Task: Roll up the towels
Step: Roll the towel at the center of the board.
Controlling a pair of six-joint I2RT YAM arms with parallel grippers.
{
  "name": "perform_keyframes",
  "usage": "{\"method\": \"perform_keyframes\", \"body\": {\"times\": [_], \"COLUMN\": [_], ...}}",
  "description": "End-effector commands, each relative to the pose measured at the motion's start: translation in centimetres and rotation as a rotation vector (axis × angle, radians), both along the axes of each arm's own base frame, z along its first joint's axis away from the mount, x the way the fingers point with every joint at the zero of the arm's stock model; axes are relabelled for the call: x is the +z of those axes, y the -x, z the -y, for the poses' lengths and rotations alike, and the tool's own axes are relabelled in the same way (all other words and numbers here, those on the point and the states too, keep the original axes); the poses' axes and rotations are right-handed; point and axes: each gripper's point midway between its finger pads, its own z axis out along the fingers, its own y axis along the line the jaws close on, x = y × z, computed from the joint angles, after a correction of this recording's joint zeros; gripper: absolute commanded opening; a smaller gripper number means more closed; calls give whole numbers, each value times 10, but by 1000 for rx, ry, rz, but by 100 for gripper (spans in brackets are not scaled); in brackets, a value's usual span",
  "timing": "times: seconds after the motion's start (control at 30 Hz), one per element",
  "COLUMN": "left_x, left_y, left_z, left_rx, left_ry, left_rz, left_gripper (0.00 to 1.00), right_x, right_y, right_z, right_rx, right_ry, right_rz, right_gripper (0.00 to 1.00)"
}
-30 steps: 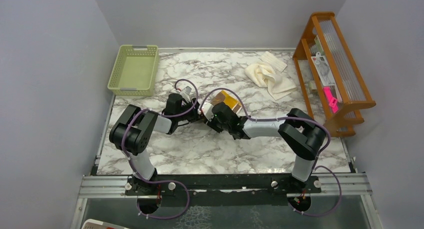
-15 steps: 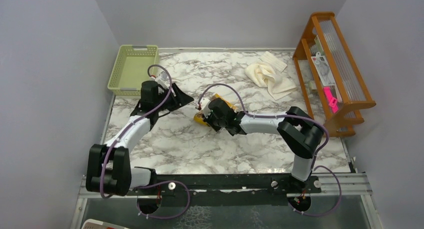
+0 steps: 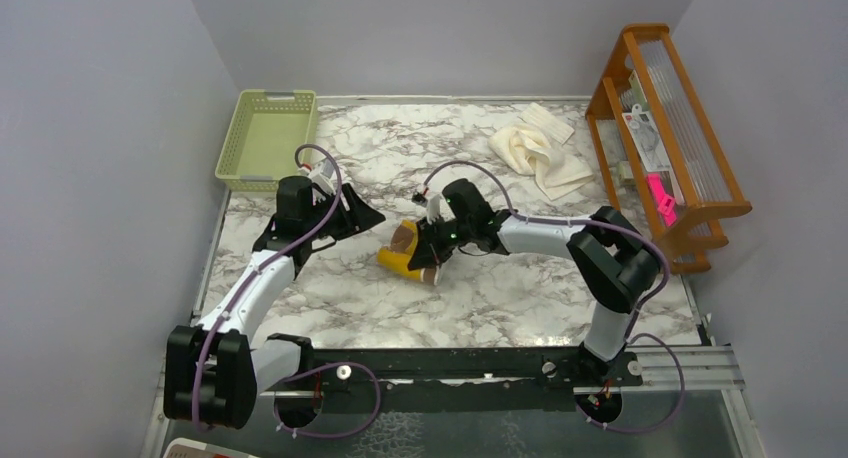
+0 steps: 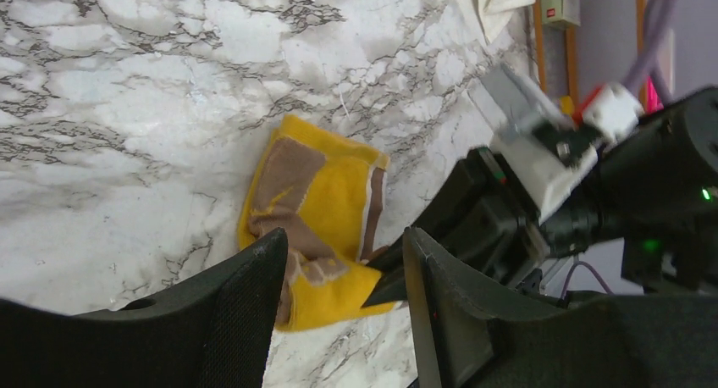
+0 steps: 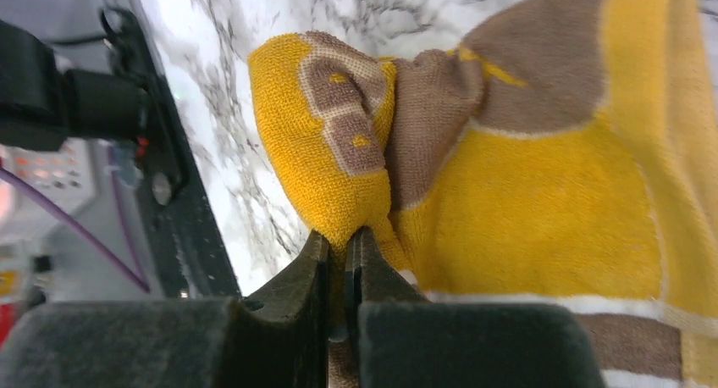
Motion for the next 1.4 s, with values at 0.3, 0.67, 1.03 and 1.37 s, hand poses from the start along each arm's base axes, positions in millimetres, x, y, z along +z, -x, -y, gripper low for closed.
{"method": "perform_keyframes", "body": {"times": [0.3,0.67,1.03,1.37], "left_x": [1,-26,-76,-117], "left_y": [18,19,-5,-1], "left_z": [34,70,71,67], "left_rx": [-150,-198,-157,-121], "left_ry": [122,131,80,51], "left_rz": [38,-42,-114,-160], "left_gripper": [54,51,49,47], "right_x": [-28,-48,-52,-13], "right_y": [-20,-27,-36,-70], "right_z": [9,19,21,26], "right_rx": [-75,-185,-268,-319], "right_ry": [-25,-71,-74,-91], "right_rz": [-457,-709,-785,-424], "right_gripper": [1,1,1,42]}}
